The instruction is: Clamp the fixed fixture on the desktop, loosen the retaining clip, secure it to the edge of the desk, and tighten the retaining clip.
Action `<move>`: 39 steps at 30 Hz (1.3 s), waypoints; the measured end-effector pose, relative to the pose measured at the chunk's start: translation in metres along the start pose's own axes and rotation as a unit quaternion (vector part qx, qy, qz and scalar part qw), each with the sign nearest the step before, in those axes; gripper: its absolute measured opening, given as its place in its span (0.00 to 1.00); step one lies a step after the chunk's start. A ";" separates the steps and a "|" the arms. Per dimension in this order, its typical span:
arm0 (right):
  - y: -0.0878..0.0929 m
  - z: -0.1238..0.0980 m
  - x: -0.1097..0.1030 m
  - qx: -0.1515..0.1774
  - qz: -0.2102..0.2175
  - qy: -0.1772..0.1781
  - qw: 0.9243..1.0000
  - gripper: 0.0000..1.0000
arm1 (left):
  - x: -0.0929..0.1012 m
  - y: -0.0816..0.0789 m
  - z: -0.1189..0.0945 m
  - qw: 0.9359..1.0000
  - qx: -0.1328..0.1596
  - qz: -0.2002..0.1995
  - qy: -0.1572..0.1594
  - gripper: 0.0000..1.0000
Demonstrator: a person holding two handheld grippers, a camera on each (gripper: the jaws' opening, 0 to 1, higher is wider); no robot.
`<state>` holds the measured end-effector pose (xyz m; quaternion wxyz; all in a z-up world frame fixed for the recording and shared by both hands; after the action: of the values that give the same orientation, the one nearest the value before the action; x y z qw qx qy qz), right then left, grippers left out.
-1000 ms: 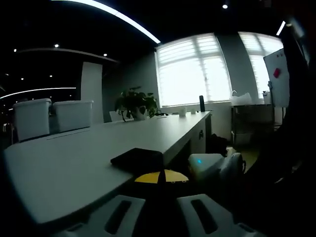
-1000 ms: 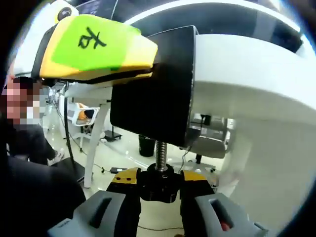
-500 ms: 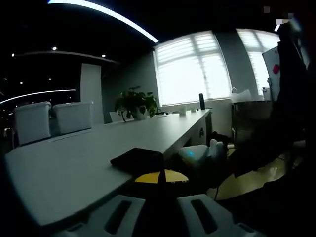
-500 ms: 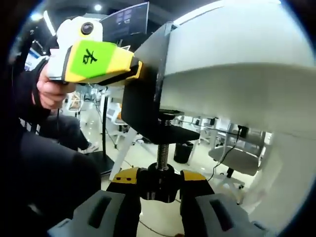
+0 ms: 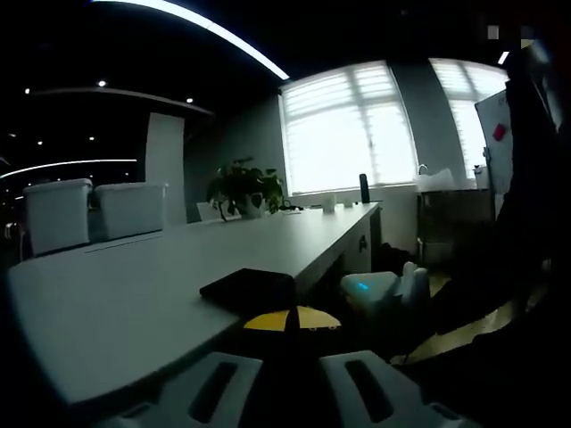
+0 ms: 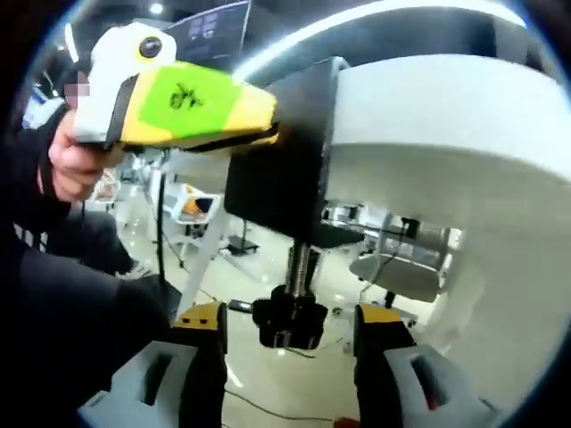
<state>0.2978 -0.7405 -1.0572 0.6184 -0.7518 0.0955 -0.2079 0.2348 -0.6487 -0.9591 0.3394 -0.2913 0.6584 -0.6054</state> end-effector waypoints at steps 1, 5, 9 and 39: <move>0.000 -0.002 -0.004 -0.002 0.000 0.020 1.000 0.63 | 0.000 -0.001 0.000 1.000 0.002 0.001 0.001 0.01; 0.001 -0.003 -0.016 0.000 0.008 0.100 0.995 0.66 | -0.001 -0.003 0.000 1.000 0.008 0.007 0.005 0.01; -0.007 0.002 -0.019 0.014 0.039 0.164 0.986 0.64 | -0.002 -0.004 -0.002 1.000 0.015 0.003 0.006 0.01; -0.014 0.011 -0.014 0.009 0.078 0.186 0.979 0.28 | -0.007 -0.005 -0.009 1.000 0.027 -0.005 -0.005 0.01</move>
<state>0.2887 -0.7219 -1.0478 0.6108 -0.6847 0.2657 -0.2958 0.2317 -0.6386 -0.9530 0.3471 -0.2886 0.6388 -0.6230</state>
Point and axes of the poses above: the point that each gripper's makers call its tool centre point, and the gripper's own axes: z roughly forward along the fingers, x roughly to its right, y roughly out of its underside, the point moved 9 cm from there along -z, roughly backward along the fingers, and after that the axes turned 11 degrees about -y, right-handed, at the moved point
